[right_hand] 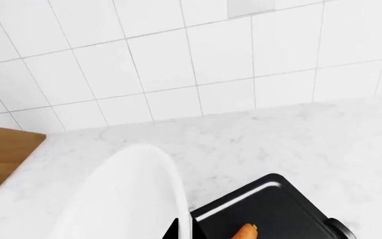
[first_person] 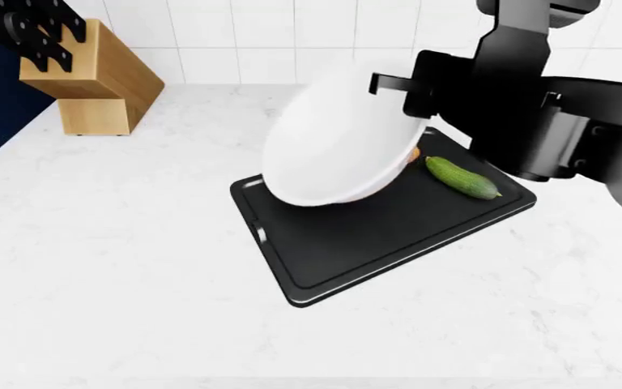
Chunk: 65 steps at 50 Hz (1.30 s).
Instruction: Place the two vegetables and bowl onto the tray for setting up a vegetable dip station.
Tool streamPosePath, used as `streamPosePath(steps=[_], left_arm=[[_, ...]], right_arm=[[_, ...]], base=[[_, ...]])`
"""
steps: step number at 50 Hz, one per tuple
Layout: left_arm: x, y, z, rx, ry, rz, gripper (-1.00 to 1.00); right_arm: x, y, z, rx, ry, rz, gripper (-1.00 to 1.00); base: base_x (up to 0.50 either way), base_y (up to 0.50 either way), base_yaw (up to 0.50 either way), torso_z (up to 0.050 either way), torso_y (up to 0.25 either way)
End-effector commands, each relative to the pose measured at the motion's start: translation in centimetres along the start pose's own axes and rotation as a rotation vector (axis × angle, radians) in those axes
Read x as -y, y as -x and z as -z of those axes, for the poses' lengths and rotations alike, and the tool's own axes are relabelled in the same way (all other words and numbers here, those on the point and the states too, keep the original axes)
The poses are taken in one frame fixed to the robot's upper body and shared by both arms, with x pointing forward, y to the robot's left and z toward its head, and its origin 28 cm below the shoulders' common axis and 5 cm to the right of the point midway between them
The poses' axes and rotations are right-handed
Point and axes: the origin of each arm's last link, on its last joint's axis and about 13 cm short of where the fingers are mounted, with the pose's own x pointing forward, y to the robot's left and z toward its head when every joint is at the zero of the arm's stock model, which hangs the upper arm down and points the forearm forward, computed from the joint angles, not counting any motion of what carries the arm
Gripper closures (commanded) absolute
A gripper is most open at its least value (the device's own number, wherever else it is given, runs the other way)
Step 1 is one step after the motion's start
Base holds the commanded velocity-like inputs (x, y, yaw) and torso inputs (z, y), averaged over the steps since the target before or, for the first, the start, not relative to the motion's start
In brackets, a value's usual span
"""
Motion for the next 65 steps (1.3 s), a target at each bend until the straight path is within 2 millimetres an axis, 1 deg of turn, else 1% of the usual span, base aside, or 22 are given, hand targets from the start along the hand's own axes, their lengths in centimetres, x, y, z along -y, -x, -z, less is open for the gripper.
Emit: streamPosePath(steps=[1,8,15,22,29,47,65], left_arm=[[0.0,-0.1,0.1,-0.003,-0.001,0.0,-1.0],[0.0,0.0,0.2,-0.005,-0.001,0.0,-1.0],[0.1,0.0,0.1,-0.005,-0.002,0.002,-1.0],[0.1,0.0,0.1,-0.005,-0.003,0.004,-1.0],[0.0,0.0,0.2,-0.006,-0.005,0.004,-1.0],[0.1,0.0,0.2,-0.009,-0.004,0.006,-1.0],[0.1,-0.1,0.4,-0.009,-0.005,0.004,-1.0]], right_arm=[[-0.1,1.1,-0.4,0.037,-0.039,-0.002,1.0],[-0.5,2.6,-0.5,0.066,-0.052,-0.007,1.0],[-0.6,3.4,-0.1,0.074,-0.062,-0.013,1.0],[-0.7,4.0,0.8,0.074,-0.07,-0.019,1.0],[-1.0,4.2,1.7,0.063,-0.078,-0.029,1.0],[-0.7,4.0,2.4,0.048,-0.096,-0.025,1.0],[-0.4,4.3,3.1,0.043,-0.108,-0.018,1.0]], base=[[0.0,0.0,0.0,0.0,0.0],[0.0,0.0,0.0,0.0,0.0],[0.0,0.0,0.0,0.0,0.0],[0.0,0.0,0.0,0.0,0.0],[0.0,0.0,0.0,0.0,0.001],[0.0,0.0,0.0,0.001,0.0],[0.0,0.0,0.0,0.0,0.001]])
